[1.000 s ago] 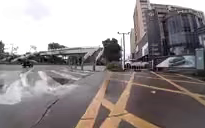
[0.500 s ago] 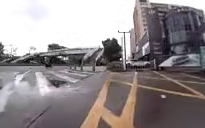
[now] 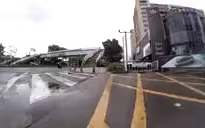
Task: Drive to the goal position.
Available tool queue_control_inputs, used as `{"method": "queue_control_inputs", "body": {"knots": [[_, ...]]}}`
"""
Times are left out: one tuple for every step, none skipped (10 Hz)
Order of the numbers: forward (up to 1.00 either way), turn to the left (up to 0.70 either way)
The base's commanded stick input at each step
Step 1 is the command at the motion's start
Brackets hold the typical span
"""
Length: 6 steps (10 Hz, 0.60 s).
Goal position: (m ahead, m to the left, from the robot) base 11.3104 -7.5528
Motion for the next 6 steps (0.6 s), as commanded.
{"method": "queue_control_inputs", "body": {"knots": [[0.7,0.0],[0.7,0.0],[0.7,0.0],[0.7,0.0],[0.7,0.0],[0.7,0.0]]}}
